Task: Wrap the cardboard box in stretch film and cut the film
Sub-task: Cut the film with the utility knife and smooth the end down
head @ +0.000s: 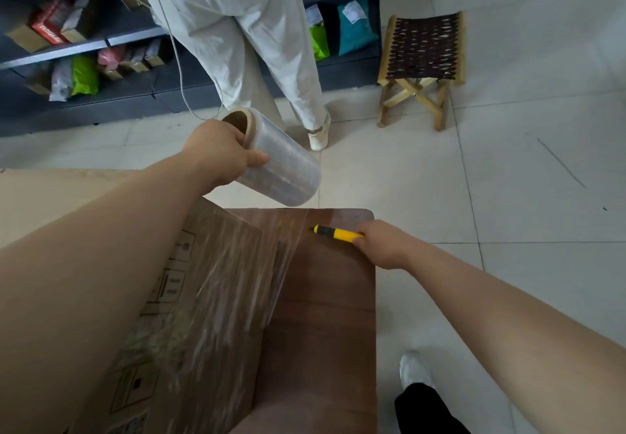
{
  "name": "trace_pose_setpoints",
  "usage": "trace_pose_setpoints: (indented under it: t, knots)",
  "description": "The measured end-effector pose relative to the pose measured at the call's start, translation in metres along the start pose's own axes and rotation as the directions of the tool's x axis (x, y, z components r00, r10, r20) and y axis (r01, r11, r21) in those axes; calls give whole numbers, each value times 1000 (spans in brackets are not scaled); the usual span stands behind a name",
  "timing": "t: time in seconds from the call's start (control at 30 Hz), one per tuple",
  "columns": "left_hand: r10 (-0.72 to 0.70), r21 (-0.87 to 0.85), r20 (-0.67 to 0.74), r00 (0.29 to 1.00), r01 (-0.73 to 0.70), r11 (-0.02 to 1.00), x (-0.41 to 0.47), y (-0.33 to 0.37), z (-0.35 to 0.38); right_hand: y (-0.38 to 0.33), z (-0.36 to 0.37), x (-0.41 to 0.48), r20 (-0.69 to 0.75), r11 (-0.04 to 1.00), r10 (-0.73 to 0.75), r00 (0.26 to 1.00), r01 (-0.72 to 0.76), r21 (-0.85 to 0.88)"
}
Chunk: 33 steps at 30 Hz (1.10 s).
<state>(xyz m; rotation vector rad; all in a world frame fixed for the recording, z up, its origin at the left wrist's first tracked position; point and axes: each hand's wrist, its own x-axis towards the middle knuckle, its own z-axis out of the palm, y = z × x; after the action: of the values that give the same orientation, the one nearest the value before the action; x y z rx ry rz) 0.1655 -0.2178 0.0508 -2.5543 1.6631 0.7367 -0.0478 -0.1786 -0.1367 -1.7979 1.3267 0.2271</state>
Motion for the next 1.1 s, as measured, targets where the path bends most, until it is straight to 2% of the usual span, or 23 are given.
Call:
trace_pose_setpoints:
  t: [0.07,0.1,0.13,0.17,0.2,0.23,0.3,0.4,0.47,0.63,0.8,0.87,0.97,1.1]
  knots:
    - [-6,27,-8,1000,6,1000,-1,0,0,1,-9,-9,7,953,63,998,-62,298]
    - [-8,42,-11,1000,9,999,-1,1,0,0,-12,-14,10,874,83,997,-77,479]
    - [-9,68,-11,1000,10,998,-1,1,0,-1,-15,-21,38,718,122,992,-115,687]
    - [-7,106,-9,1000,8,994,-1,2,0,-2,-17,-26,99,517,160,982,-169,839]
    - [-3,145,-11,1000,4,989,-1,3,0,-3,-20,-32,154,356,166,974,-205,912]
    - [3,173,-15,1000,0,985,-1,4,0,-4,-22,-37,192,259,146,970,-225,939]
    - [4,182,-20,1000,-1,983,-1,4,0,-5,-23,-43,204,196,64,977,-213,957]
    - [-16,160,-12,1000,17,987,-1,3,0,-2,-21,-48,149,271,-21,989,-138,953]
    - [-21,158,-7,1000,21,987,-1,3,0,2,-20,-51,118,338,-22,993,-103,935]
    - [-16,147,-14,1000,17,989,0,4,0,9,-22,-64,-41,516,44,998,13,857]
    - [-42,114,-14,999,43,993,-1,4,-1,10,-30,-72,-211,699,105,972,79,711]
    - [-52,61,-14,999,53,997,-1,3,-1,3,-36,-73,-277,788,78,958,112,606]
    - [-50,12,-6,999,50,999,1,3,-1,-14,-48,-74,-412,939,-32,911,168,298]
    - [-48,-13,1,999,48,999,3,2,-2,-34,-61,-76,-518,962,-235,822,273,-2]
